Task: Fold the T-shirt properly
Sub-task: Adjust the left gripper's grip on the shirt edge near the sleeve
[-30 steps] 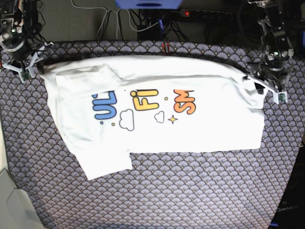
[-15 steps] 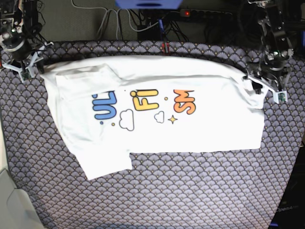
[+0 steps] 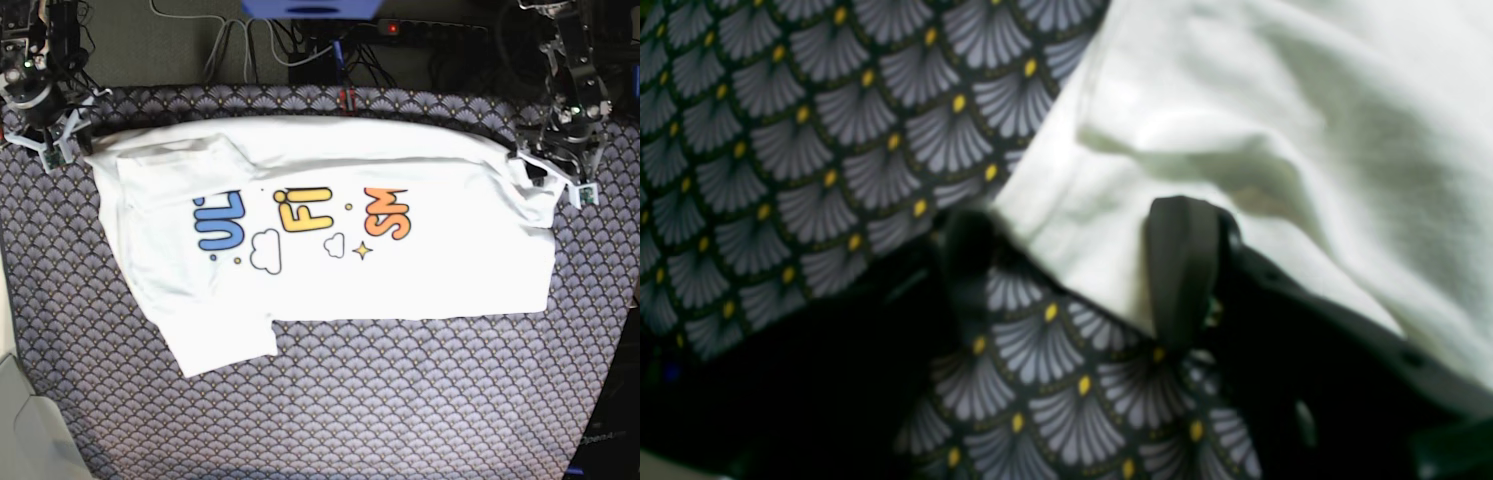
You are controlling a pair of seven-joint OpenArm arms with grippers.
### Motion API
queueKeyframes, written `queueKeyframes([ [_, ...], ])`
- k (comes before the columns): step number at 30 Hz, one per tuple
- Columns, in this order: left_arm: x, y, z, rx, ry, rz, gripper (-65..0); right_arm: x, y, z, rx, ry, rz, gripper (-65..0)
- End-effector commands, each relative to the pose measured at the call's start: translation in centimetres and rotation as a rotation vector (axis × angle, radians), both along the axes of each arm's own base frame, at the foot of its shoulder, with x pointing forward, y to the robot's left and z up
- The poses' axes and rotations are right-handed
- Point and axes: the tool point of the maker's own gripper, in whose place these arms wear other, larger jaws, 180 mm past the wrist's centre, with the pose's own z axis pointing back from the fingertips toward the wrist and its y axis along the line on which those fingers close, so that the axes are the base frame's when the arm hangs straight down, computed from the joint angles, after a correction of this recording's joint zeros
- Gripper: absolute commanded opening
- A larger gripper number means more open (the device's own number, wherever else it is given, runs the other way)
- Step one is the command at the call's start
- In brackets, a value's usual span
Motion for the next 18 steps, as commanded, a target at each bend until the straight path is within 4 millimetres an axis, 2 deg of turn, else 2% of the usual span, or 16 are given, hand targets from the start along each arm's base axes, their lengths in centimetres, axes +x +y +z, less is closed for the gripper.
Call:
queueKeyframes([
  [1,0.76,0.69,1.19,0.025,-0.040,-0.001,-28.4,0.80,-0.52,1.10,-0.017,-0.037,0.007,-40.2],
  [7,0.76,0.69,1.19,0.025,-0.040,-0.001,-30.2,0.80,-0.62,1.16,-0.018,-0.039,0.004,-40.2],
  [9,0.73,0.69,1.14,0.024,-0.038,-0.001,-36.8,0.81,-0.67,1.18,-0.019,-0.039,0.003,-40.2],
  [14,0.73,0.64,1.11,0.023,-0.038,0.000,-62.3,0.81,-0.72,1.21,-0.020,-0.040,0.002,-40.2],
  [15,0.66,0.64,1.08,0.023,-0.037,0.000,-65.0,0.81,-0.72,1.21,-0.020,-0.040,0.002,-40.2],
  [18,0.41,0.64,0.92,0.023,-0.031,0.000,-63.2,0.81,-0.72,1.21,-0.020,-0.040,0.002,-40.2],
])
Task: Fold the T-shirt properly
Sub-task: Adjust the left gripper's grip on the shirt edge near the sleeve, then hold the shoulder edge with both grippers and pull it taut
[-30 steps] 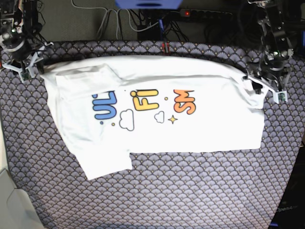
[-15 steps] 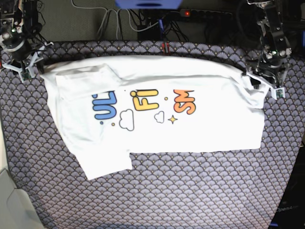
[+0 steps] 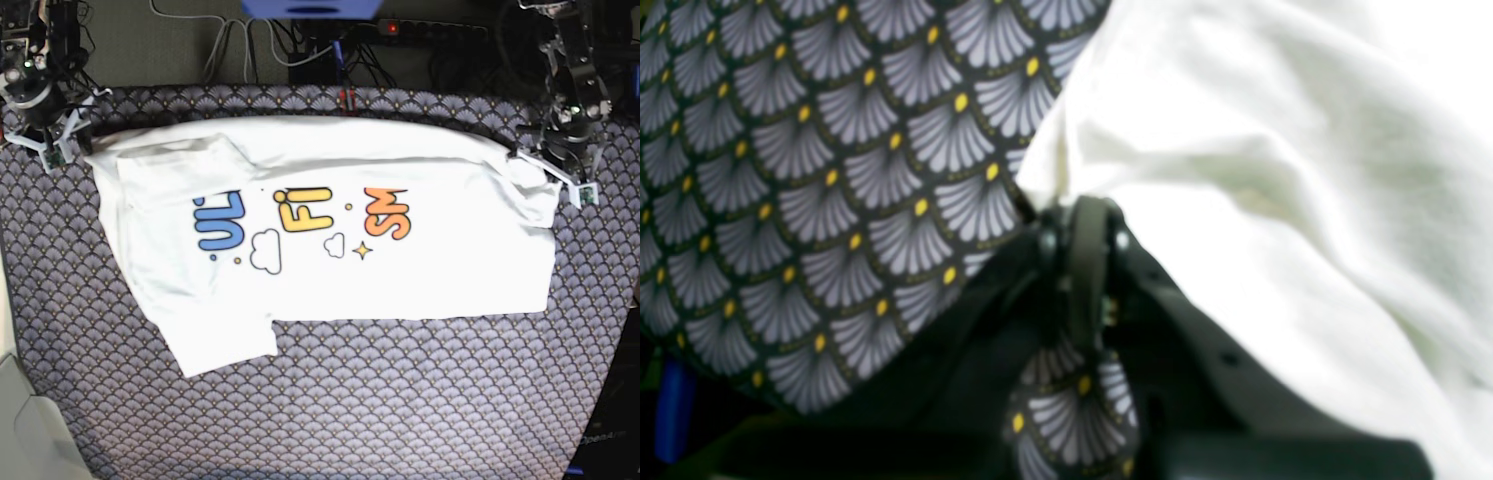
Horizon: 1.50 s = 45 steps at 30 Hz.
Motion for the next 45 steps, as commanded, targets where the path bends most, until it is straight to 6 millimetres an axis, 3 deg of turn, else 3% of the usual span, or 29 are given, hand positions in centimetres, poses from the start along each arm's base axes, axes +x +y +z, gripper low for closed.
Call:
queueKeyframes([
  [1,0.5,0.6,1.0,0.022,-0.030,-0.001,-63.4,0.8,-0.7,1.2,-0.019,-0.040,0.003,-40.2],
  [11,-1.2,0.9,0.5,0.033,0.003,-0.002,-64.6,0.8,-0.7,1.2,-0.019,-0.040,0.003,-40.2],
  [18,-2.6,3.2,1.2,0.054,-0.001,0.066,-64.6,0.8,-0.7,1.2,-0.019,-0.040,0.003,-40.2],
  [37,-4.3,3.5,0.6,0.065,0.034,0.063,-64.6,0.8,-0.6,1.2,-0.017,-0.040,0.001,-40.2],
  [45,-4.0,3.3,2.0,0.086,0.004,0.045,-64.6,0.7,-0.6,1.1,-0.015,-0.038,0.001,-40.2],
])
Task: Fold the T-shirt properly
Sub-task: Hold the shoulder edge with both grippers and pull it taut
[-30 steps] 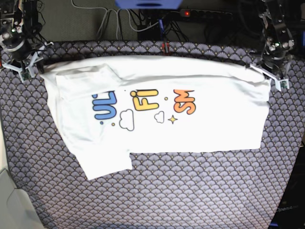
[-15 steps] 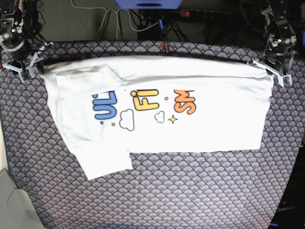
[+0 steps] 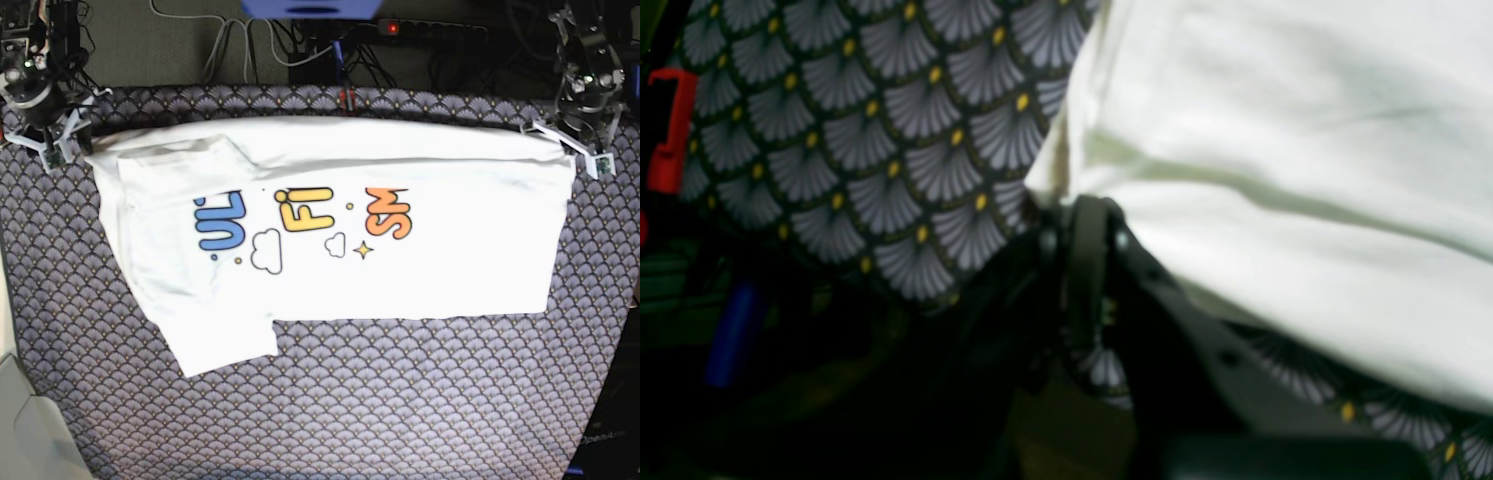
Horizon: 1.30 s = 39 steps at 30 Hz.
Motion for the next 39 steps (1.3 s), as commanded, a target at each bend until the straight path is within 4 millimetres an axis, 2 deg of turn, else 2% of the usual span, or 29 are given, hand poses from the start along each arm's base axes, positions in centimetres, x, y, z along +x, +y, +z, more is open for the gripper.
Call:
queueKeyframes([
  [1,0.5,1.0,1.3,0.042,-0.030,-0.001,-64.6,0.7,-0.6,1.1,-0.016,-0.038,0.001,-40.2],
  [13,0.4,1.0,1.2,0.041,-0.027,-0.001,-63.5,0.4,-0.6,0.9,-0.014,-0.032,-0.001,-39.8],
  [15,0.4,1.0,1.2,0.041,-0.027,-0.001,-58.5,0.4,-0.6,0.9,-0.014,-0.032,-0.001,-39.8],
  [20,0.5,1.0,1.2,0.042,-0.028,-0.001,-35.5,0.4,-0.6,0.9,-0.014,-0.032,-0.001,-39.8],
  [22,0.5,1.0,1.2,0.042,-0.028,-0.001,-31.4,0.5,-0.6,1.1,-0.013,-0.035,-0.001,-39.8],
  [26,0.7,1.1,1.5,0.048,-0.035,-0.005,-31.1,0.6,-0.5,1.2,-0.011,-0.039,0.000,-39.9],
  [39,2.3,1.0,4.6,0.095,-0.102,-0.041,-31.1,0.8,-0.5,1.4,-0.012,-0.047,-0.001,-39.8],
])
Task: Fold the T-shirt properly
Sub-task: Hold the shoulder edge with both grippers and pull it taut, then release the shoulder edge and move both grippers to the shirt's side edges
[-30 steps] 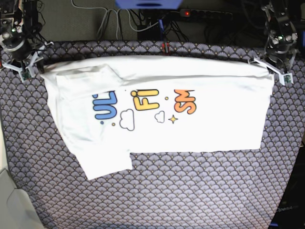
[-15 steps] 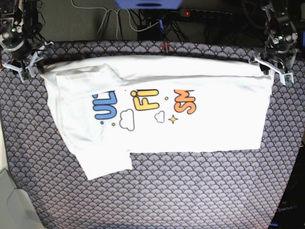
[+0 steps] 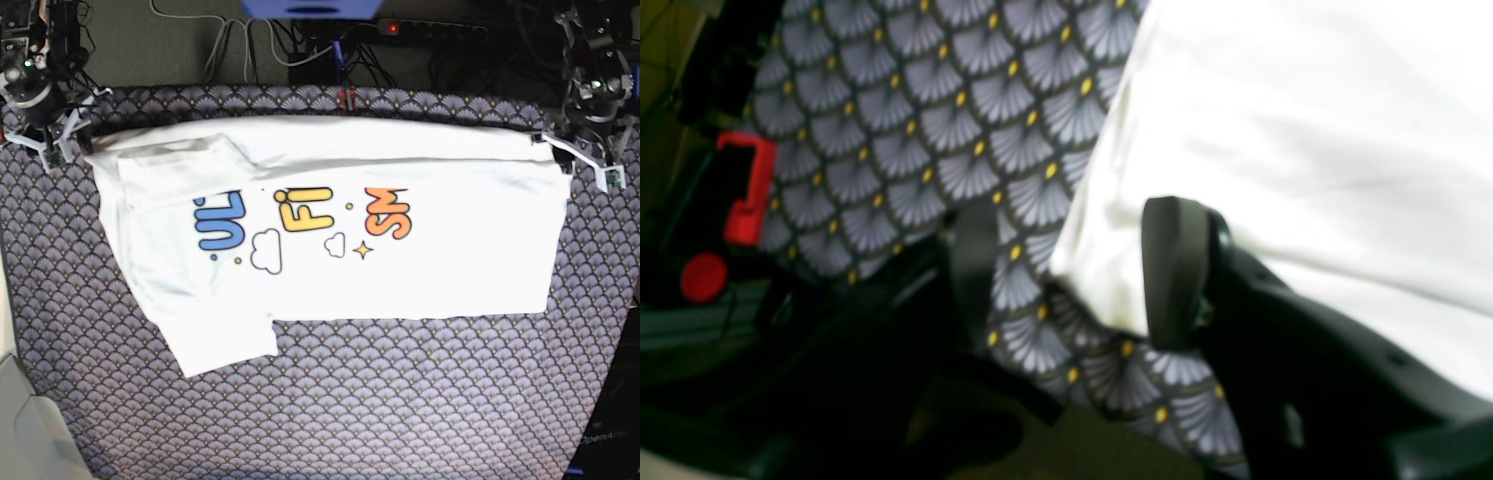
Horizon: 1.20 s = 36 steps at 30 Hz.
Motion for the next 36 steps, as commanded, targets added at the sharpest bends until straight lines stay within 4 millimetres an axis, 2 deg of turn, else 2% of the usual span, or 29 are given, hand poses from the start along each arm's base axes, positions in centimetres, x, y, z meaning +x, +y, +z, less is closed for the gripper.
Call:
queueKeyframes([
  [1,0.7,0.6,1.6,0.038,-0.040,-0.009,-31.1,0.9,-0.6,1.4,-0.014,-0.046,0.001,-39.8],
  [10,1.2,0.4,2.8,0.053,-0.073,-0.022,-31.1,1.1,-2.8,2.8,-0.040,-0.089,-0.056,-39.8],
  [22,4.3,-1.4,9.1,0.107,-0.248,-0.079,-31.1,3.7,-3.4,7.0,-0.081,-0.215,-0.058,-39.8],
  [28,5.2,-1.7,9.8,0.095,-0.282,-0.070,-31.1,4.6,-4.0,8.1,-0.089,-0.252,-0.075,-39.8],
  [36,7.2,-2.1,11.2,0.077,-0.347,-0.062,-31.1,7.7,-3.9,10.2,-0.087,-0.338,-0.073,-39.8],
])
